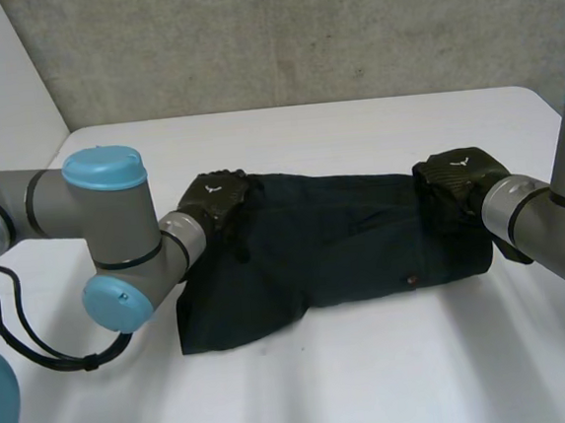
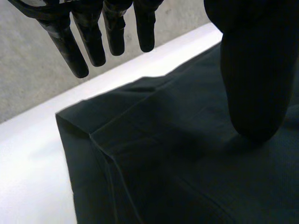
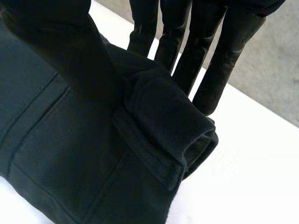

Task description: Fold the shorts.

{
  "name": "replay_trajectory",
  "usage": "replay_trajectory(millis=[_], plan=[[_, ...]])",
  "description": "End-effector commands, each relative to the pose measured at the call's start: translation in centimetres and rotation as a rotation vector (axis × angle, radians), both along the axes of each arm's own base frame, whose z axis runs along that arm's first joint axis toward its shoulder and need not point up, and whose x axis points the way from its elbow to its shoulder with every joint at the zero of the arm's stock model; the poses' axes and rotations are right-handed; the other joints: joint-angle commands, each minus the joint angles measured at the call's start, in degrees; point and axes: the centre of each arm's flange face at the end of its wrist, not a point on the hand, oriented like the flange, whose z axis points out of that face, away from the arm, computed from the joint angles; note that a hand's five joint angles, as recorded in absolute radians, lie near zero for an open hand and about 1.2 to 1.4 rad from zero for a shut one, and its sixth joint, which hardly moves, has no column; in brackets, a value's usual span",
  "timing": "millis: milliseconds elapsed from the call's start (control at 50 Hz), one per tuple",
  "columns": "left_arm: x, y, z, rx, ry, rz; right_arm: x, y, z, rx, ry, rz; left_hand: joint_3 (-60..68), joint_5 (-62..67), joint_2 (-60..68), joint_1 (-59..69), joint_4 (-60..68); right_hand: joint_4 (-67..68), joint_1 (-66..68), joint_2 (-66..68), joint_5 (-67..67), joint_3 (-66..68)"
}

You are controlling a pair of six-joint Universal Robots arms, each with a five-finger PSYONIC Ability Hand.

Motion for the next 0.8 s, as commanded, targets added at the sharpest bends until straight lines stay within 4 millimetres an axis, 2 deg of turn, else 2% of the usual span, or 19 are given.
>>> replay_trajectory(millis=[20, 100, 180, 240, 300, 400, 460, 480, 540, 560, 600, 640, 720, 800], plan=[[0.1, 0.2, -0.3, 0.033, -0.021, 0.004, 0.0, 3.2, 3.8, -0.123, -0.053, 0.100, 4.75, 5.30, 5.15, 4.64, 5.17, 12.24, 25.52, 13.48, 15.16, 13.86], [0.2, 0.3, -0.1, 0.032, -0.022, 0.005, 0.0, 4.6, 4.5, -0.177, -0.052, 0.151, 17.35, 17.90, 17.75, 17.24, 17.77, 12.24, 25.52, 13.48, 15.16, 13.86], [0.2, 0.3, 0.4, 0.022, -0.018, 0.006, -0.4, 5.9, 4.6, -0.231, 0.024, 0.191, 41.37, 41.92, 41.77, 41.26, 41.79, 12.24, 25.52, 13.48, 15.16, 13.86], [0.2, 0.4, 0.7, 0.016, -0.018, 0.004, -0.6, 6.6, 4.8, -0.260, 0.061, 0.204, 47.98, 48.53, 48.37, 47.87, 48.39, 12.24, 25.52, 13.48, 15.16, 13.86], [0.2, 0.5, 0.8, 0.016, -0.019, 0.005, -0.8, 7.2, 4.9, -0.292, 0.096, 0.220, 64.58, 65.13, 64.97, 64.47, 64.99, 12.24, 25.52, 13.48, 15.16, 13.86], [0.5, 0.7, 2.3, -0.002, -0.016, 0.019, -1.0, 7.4, 5.3, -0.320, 0.113, 0.211, 64.62, 65.17, 65.02, 64.51, 65.04, 12.24, 25.52, 13.48, 15.16, 13.86], [1.2, 1.2, 4.8, -0.040, -0.003, 0.045, -1.1, 7.5, 5.8, -0.335, 0.107, 0.208, 64.62, 65.17, 65.02, 64.51, 65.04, 12.24, 25.52, 13.48, 15.16, 13.86], [1.6, 1.7, 6.5, -0.069, 0.010, 0.052, -1.2, 7.5, 6.1, -0.342, 0.105, 0.205, 64.62, 65.17, 65.02, 64.51, 65.04, 12.24, 25.52, 13.48, 15.16, 13.86], [2.1, 2.7, 8.7, -0.105, 0.031, 0.056, -1.4, 7.5, 6.4, -0.354, 0.105, 0.199, 64.62, 65.17, 65.02, 64.51, 65.04, 12.24, 25.52, 13.48, 15.16, 13.86], [2.5, 3.6, 10.3, -0.129, 0.047, 0.056, -1.4, 7.6, 6.7, -0.365, 0.103, 0.198, 64.62, 65.17, 65.02, 64.51, 65.04, 12.24, 25.52, 13.48, 15.16, 13.86], [2.9, 4.5, 11.6, -0.144, 0.055, 0.056, -1.5, 7.8, 7.2, -0.379, 0.099, 0.196, 64.62, 65.17, 65.02, 64.51, 65.04, 12.24, 25.52, 13.48, 15.16, 13.86], [3.8, 6.1, 13.6, -0.172, 0.071, 0.058, -1.6, 8.2, 8.0, -0.408, 0.090, 0.189, 64.62, 65.17, 65.02, 64.51, 65.04, 12.24, 25.52, 13.48, 15.16, 13.86], [4.7, 8.0, 16.5, -0.234, 0.108, 0.062, -1.7, 8.4, 9.0, -0.440, 0.076, 0.182, 64.62, 65.17, 65.02, 64.51, 65.04, 12.24, 25.52, 13.48, 15.16, 13.86], [4.9, 7.8, 17.5, -0.263, 0.121, 0.080, -1.5, 8.2, 9.9, -0.466, 0.058, 0.184, 64.62, 65.17, 65.02, 64.51, 65.04, 12.24, 25.52, 13.48, 15.16, 13.86]])
